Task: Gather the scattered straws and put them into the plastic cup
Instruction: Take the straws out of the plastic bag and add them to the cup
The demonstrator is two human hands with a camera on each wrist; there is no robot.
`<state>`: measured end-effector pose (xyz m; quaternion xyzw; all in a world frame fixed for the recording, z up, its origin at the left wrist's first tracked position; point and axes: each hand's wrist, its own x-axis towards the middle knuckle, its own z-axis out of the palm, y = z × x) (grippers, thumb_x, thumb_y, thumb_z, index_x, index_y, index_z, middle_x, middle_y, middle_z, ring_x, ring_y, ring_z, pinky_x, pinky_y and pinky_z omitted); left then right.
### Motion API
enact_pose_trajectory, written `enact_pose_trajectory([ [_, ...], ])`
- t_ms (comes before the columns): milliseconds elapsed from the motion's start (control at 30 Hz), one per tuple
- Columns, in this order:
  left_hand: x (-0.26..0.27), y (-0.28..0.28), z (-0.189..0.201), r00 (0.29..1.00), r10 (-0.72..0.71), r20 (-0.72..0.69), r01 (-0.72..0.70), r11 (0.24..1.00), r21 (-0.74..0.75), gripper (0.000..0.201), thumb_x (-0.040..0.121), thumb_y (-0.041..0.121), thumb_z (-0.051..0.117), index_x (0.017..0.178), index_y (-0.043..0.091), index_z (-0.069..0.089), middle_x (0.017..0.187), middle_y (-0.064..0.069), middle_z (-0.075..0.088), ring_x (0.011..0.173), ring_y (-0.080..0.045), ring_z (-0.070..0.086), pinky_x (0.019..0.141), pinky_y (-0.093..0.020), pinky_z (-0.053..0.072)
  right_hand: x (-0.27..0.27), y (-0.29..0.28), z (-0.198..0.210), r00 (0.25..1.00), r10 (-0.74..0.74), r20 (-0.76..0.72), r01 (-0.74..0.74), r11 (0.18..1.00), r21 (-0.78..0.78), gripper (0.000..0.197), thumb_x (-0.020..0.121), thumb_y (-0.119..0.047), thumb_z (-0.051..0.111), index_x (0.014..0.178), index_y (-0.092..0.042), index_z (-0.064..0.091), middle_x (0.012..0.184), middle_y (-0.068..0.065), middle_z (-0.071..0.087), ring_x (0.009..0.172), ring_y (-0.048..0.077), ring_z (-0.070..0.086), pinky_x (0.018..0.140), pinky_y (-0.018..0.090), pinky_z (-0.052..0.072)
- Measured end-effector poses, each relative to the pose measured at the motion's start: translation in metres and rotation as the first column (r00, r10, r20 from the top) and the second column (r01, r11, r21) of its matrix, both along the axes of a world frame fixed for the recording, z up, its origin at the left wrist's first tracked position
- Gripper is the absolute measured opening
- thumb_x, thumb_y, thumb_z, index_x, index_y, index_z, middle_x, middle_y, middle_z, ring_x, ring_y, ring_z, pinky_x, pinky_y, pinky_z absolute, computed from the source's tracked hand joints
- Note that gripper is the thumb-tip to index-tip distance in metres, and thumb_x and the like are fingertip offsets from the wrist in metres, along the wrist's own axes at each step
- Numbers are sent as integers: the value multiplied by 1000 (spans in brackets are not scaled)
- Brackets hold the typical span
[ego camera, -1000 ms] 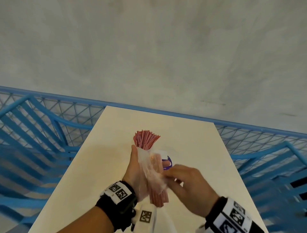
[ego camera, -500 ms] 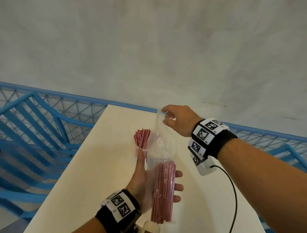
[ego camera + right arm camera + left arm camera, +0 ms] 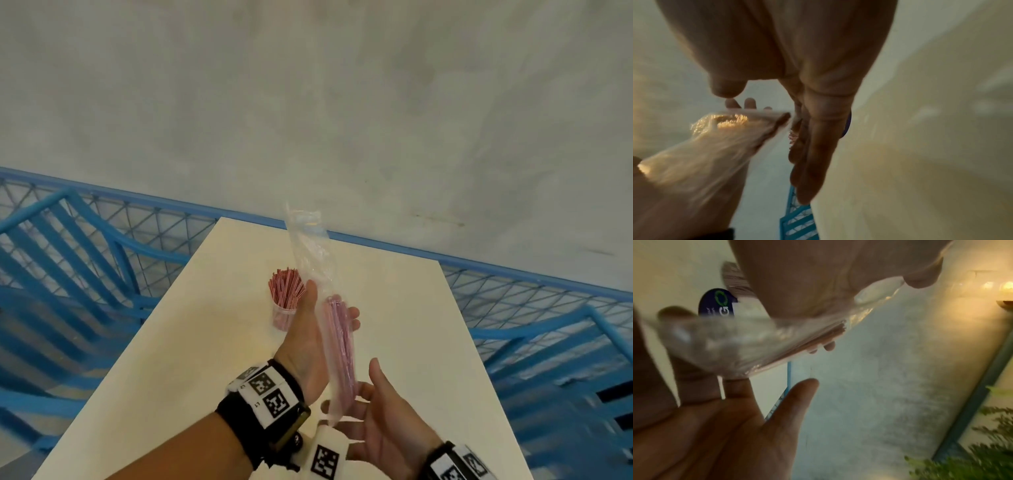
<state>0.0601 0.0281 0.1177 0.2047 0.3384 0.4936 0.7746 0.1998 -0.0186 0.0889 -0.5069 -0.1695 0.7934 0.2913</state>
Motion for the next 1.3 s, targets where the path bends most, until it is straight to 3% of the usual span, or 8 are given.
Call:
enact_pose_trajectory([
  [133,18,-7,5,996,-68,-60,70,997,38,67,70,62,64,117,15,60,114,-8,65,109,-19,56,104,-41,39,-6,3,3,967,-246,-61,247,969,13,61,86,-58,47,107,-2,59,72,14,65,61,29,64,56,36,56],
  [233,20,-12,8,994,-92,-56,98,990,100,71,60,60,65,115,17,60,115,-7,66,108,-20,58,105,-43,40,3,8,-1,936,-329,128,305,936,176,49,86,-55,52,98,-10,65,58,3,50,42,12,44,33,18,36],
  [367,-1,-9,16,989,-95,111,82,989,123,89,50,57,84,120,8,57,122,-15,64,102,-30,62,98,-51,42,30,17,2,843,-456,285,283,828,485,34,84,-41,61,80,-7,57,52,2,42,39,11,31,34,16,23],
  [500,-32,-2,9,974,-66,215,47,995,90,98,50,57,83,131,10,52,130,-19,55,109,-36,57,97,-62,38,76,26,17,703,-528,476,42,699,714,26,78,-30,70,79,-7,58,44,-5,43,37,11,32,38,20,27],
  [633,-56,6,-1,996,-23,89,16,996,87,67,62,47,80,113,7,62,124,-18,61,109,-40,61,96,-60,44,105,32,36,563,-542,624,-251,607,754,19,76,-33,74,74,-20,59,44,-6,50,37,6,36,38,18,32],
  [800,-56,12,-20,972,23,-233,-25,1000,-4,55,72,30,70,119,2,60,124,-19,63,110,-38,62,78,-46,57,101,38,53,520,-552,652,-371,541,755,24,73,-32,74,72,-15,58,45,-7,54,38,5,39,39,16,35],
  [1000,-43,-3,-42,968,-12,-251,-1,999,-52,66,79,64,51,119,12,62,117,-13,68,108,-33,65,83,-50,56,83,44,55,567,-524,635,-360,536,764,27,74,-39,72,72,-16,57,46,0,52,39,12,41,41,22,34],
  [1300,-37,3,-55,940,178,-291,-208,975,-76,33,97,35,47,80,10,59,58,-3,52,39,-10,43,37,-18,36,40,53,98,532,-447,719,-541,474,695,31,74,-43,73,71,-15,58,48,-5,51,40,5,39,41,17,33],
])
